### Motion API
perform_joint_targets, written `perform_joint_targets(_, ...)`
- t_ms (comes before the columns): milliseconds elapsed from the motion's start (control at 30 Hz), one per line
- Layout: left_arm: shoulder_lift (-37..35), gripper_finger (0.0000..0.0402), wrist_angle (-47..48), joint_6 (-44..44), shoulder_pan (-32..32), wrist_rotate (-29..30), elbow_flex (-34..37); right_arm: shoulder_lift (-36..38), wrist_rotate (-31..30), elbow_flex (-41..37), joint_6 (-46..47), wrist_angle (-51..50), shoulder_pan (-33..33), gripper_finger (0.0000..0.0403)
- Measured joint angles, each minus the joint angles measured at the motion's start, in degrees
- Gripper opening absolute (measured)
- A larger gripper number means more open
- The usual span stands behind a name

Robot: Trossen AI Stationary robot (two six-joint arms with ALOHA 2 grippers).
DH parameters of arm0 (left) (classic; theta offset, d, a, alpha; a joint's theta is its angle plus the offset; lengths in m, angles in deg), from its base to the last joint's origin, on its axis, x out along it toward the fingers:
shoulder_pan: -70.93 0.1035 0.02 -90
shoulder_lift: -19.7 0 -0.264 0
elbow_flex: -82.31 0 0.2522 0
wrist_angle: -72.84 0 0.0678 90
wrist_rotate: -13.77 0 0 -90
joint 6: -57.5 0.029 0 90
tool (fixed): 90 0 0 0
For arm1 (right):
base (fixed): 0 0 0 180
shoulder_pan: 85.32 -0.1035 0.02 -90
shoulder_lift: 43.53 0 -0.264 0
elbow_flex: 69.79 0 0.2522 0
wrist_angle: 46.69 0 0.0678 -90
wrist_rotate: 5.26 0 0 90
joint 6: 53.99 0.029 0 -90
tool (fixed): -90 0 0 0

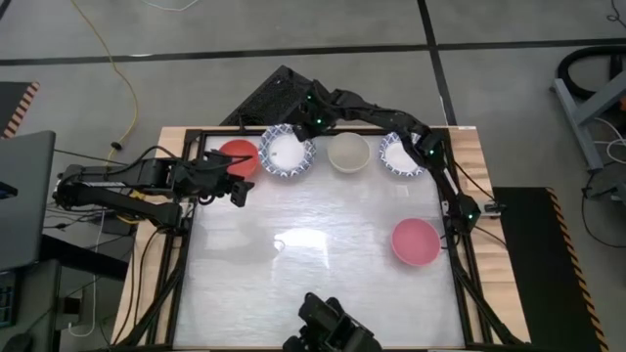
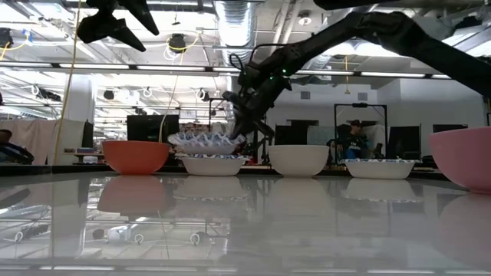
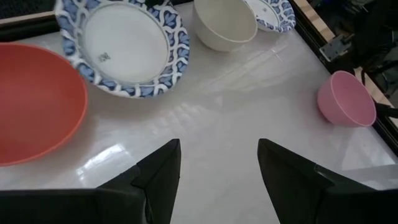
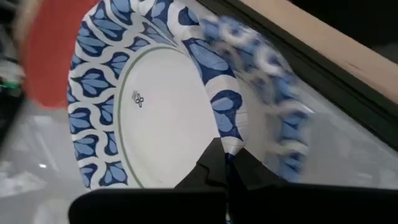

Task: Nest bowls inside each other
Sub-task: Stack the bottom blue patterned bowl on top of the blue patterned bowl

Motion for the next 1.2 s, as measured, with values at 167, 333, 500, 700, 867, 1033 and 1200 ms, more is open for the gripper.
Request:
perform_joint_targets(167,0.0,0.0203,0.0,0.0,0.0,0.0,0.0,0.0,-0.3,-0.2,-0.9,-1.4,1.4,0.0007)
perform_joint_targets(333,0.0,0.0203,0.0,0.0,0.0,0.0,0.0,0.0,-0.3,-0.2,-1.4,-0.4,2.1,0.0007)
perform_joint_targets(500,0.0,0.0203,0.0,0.0,0.0,0.0,0.0,-1.2,1.4,-0.2,-1.2,0.9,1.7,0.0007)
perform_joint_targets(700,0.0,0.0203,0.1,0.0,0.0,0.0,0.0,-3.7,2.8,-0.3,-0.9,0.5,1.1,0.0007)
perform_joint_targets(867,0.0,0.0203,0.1,0.0,0.0,0.0,0.0,-3.7,2.1,-0.2,-1.2,1.6,1.0,0.0007)
perform_joint_targets(1033,0.0,0.0203,0.1,0.0,0.0,0.1,0.0,-3.7,2.8,-0.2,-1.0,0.5,1.5,0.0007)
perform_joint_targets(1200,0.0,0.0203,0.1,0.0,0.0,0.3,0.0,-4.4,2.8,-0.3,-1.3,0.6,1.2,0.0022)
